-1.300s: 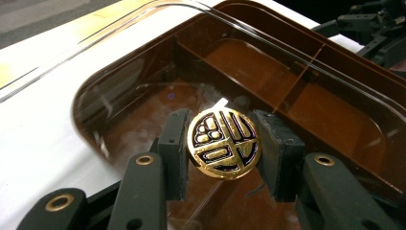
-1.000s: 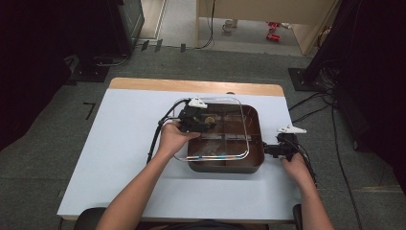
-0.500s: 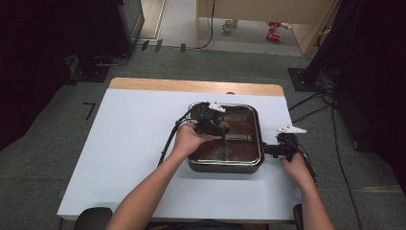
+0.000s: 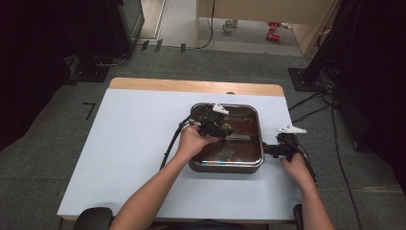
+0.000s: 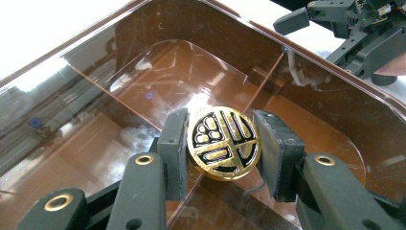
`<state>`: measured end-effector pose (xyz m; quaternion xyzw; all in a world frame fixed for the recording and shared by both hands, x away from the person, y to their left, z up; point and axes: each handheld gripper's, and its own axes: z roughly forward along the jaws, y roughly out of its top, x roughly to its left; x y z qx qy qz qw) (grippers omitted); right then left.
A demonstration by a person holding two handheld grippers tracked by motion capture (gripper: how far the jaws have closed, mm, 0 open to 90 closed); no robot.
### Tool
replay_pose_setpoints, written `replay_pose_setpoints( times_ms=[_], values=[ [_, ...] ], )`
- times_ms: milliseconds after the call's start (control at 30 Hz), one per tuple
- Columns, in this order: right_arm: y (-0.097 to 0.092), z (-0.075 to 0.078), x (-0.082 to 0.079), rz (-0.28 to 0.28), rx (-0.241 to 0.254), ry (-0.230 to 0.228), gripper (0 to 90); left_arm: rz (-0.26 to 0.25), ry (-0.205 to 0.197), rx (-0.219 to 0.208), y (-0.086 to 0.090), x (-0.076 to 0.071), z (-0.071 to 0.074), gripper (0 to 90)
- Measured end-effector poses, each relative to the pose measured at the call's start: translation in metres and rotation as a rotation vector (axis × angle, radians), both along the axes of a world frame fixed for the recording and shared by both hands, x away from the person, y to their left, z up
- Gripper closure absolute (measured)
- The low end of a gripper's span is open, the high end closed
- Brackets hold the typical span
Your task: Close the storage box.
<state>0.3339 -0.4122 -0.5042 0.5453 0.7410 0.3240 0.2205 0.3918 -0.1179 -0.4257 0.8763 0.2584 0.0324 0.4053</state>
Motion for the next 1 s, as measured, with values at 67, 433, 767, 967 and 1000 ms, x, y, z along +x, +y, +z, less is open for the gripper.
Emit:
replay_pose_setpoints(
  times_ms=[67,433,767,967,1000],
  values=[
    [0.0,0.0,0.0,0.0,0.0,0.0,10.4,0.001,0.004,-0.004,0.0,0.0,0.0,59.0],
    [0.0,0.0,0.0,0.0,0.0,0.0,10.3,-0.001,0.079,-0.093,0.012,0.006,0.006,42.2],
    [0.0,0.0,0.0,-0.001,0.001,-0.002,10.3,0.024,0.023,-0.066,0.034,0.0,0.021,32.8],
    [0.0,0.0,0.0,0.0,0.0,-0.001,10.3,0.029,-0.046,-0.029,0.052,-0.009,0.028,28.5],
    [0.0,0.0,0.0,0.0,0.0,0.0,10.3,0.035,-0.046,-0.039,0.056,-0.011,0.029,28.5]
  ],
)
